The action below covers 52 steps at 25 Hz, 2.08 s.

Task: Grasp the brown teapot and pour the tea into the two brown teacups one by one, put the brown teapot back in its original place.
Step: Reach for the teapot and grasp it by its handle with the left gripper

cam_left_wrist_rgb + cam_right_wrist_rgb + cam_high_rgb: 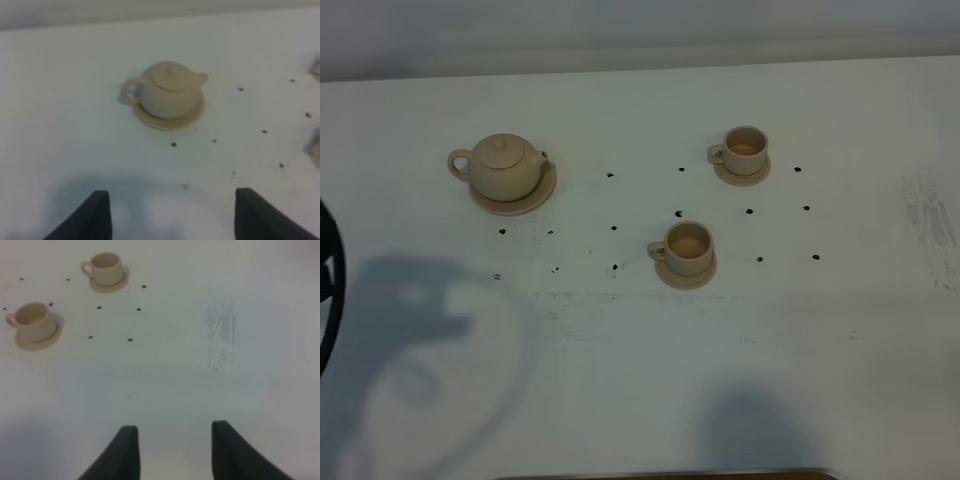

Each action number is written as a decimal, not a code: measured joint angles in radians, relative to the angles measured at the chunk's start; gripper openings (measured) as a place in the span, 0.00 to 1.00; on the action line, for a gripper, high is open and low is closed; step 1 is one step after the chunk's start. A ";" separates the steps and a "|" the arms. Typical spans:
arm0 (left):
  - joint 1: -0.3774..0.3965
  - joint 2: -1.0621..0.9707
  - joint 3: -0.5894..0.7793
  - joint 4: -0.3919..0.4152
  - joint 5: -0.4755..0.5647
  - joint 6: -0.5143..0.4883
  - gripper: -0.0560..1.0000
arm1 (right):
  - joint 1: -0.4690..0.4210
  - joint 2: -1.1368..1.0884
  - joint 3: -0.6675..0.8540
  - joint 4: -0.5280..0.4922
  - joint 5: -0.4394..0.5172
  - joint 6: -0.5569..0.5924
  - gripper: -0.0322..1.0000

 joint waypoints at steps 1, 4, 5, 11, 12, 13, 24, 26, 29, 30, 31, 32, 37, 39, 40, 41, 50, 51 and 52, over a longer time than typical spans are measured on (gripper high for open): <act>0.000 0.024 0.000 -0.037 -0.009 0.033 0.54 | 0.000 0.000 0.000 0.000 0.000 0.000 0.38; 0.000 0.099 -0.003 -0.153 -0.021 0.146 0.54 | 0.000 0.000 0.000 0.000 0.000 0.001 0.38; 0.000 0.119 -0.008 -0.192 -0.021 0.189 0.54 | -0.002 0.000 0.000 0.001 0.000 0.001 0.38; 0.000 0.180 -0.039 -0.342 -0.075 0.384 0.47 | -0.116 0.000 0.000 0.012 0.000 0.001 0.37; 0.000 0.188 -0.039 -0.356 -0.089 0.407 0.46 | -0.127 0.000 0.000 0.012 0.000 0.001 0.37; 0.000 0.200 -0.040 -0.368 -0.099 0.434 0.45 | -0.135 0.000 0.000 0.012 0.000 0.001 0.37; 0.000 0.373 -0.161 -0.473 -0.045 0.593 0.44 | -0.144 0.000 0.000 0.012 0.000 0.001 0.37; 0.000 0.381 -0.172 -0.473 -0.045 0.612 0.44 | -0.144 0.000 0.000 0.012 0.000 0.001 0.37; -0.001 0.392 -0.178 -0.473 -0.045 0.639 0.44 | -0.144 0.000 0.000 0.012 0.000 0.001 0.37; -0.001 0.397 -0.178 -0.473 -0.045 0.644 0.44 | -0.144 0.000 0.000 0.012 0.000 0.001 0.37; -0.001 0.403 -0.178 -0.473 -0.045 0.648 0.44 | -0.144 0.000 0.000 0.012 0.000 0.002 0.37; -0.001 0.411 -0.178 -0.473 -0.045 0.654 0.44 | -0.144 0.000 0.000 0.012 0.000 0.002 0.37; -0.001 0.489 -0.182 -0.473 -0.047 0.711 0.44 | -0.144 0.000 0.000 0.012 0.000 0.002 0.37; -0.001 0.533 -0.199 -0.473 -0.037 0.734 0.44 | -0.144 0.000 0.000 0.012 0.000 0.002 0.37; -0.001 0.549 -0.209 -0.473 -0.032 0.744 0.44 | -0.144 0.000 0.000 0.012 0.000 0.002 0.37; -0.001 0.565 -0.215 -0.472 -0.030 0.756 0.44 | -0.144 0.000 0.000 0.012 0.000 0.002 0.37; -0.001 0.696 -0.330 -0.444 -0.054 0.804 0.44 | -0.144 0.000 0.000 0.012 0.000 0.002 0.37; -0.001 0.710 -0.344 -0.442 -0.059 0.797 0.44 | -0.144 0.000 0.000 0.012 0.000 0.002 0.37; -0.001 0.726 -0.361 -0.436 -0.066 0.789 0.44 | -0.144 0.000 0.000 0.012 0.000 0.002 0.37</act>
